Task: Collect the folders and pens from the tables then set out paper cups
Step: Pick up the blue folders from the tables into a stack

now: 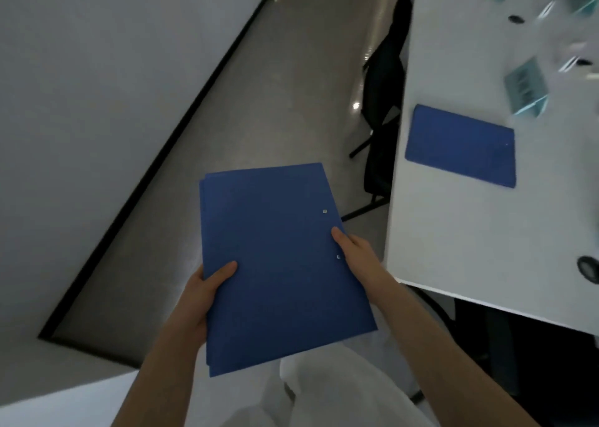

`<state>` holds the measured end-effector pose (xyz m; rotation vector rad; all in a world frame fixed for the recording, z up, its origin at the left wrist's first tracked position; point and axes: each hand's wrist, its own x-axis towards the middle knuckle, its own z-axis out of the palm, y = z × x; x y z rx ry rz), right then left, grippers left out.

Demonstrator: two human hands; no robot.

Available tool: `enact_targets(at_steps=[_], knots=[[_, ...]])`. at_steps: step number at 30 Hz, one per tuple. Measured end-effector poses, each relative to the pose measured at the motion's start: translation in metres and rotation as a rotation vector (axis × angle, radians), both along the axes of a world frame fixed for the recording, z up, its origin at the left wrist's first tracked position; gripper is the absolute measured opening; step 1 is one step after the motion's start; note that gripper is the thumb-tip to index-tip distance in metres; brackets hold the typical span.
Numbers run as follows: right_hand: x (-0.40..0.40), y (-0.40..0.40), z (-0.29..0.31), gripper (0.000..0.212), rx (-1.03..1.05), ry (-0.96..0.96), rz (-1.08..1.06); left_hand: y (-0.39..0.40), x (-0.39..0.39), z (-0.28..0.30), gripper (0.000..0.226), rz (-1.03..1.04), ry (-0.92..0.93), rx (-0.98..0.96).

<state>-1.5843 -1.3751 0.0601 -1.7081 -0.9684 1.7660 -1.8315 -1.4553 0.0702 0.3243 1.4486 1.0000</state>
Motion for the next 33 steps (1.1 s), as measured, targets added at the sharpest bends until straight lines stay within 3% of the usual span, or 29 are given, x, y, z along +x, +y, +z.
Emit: enact_targets(at_steps=[5, 13, 17, 20, 24, 27, 31, 33], knots=[[0.017, 0.098, -0.001, 0.046, -0.026, -0.002, -0.04, 0.103, 0.012, -0.001, 0.034, -0.044, 0.012, -0.023], [0.053, 0.22, -0.002, 0.052, -0.064, 0.037, -0.076, 0.25, 0.036, 0.002, 0.045, -0.105, 0.03, -0.044], [0.069, 0.267, -0.009, 0.063, -0.118, 0.087, -0.213, 0.311, 0.041, 0.001, 0.047, -0.15, 0.056, -0.04], [0.09, 0.306, -0.023, 0.069, -0.105, 0.004, -0.326, 0.359, 0.04, -0.002, 0.043, -0.195, 0.068, -0.035], [0.118, 0.343, -0.049, 0.053, 0.013, -0.248, -0.49, 0.416, 0.037, -0.005, 0.04, -0.249, 0.088, -0.03], [0.136, 0.356, -0.08, 0.047, 0.031, -0.603, -0.337, 0.468, 0.03, -0.006, 0.04, -0.318, 0.095, -0.04], [0.143, 0.359, -0.124, 0.066, -0.131, -0.746, -0.095, 0.532, 0.021, -0.007, 0.047, -0.429, 0.115, -0.049], [0.138, 0.358, -0.131, 0.066, -0.193, -0.777, -0.075, 0.559, 0.02, -0.008, 0.045, -0.465, 0.122, -0.043]])
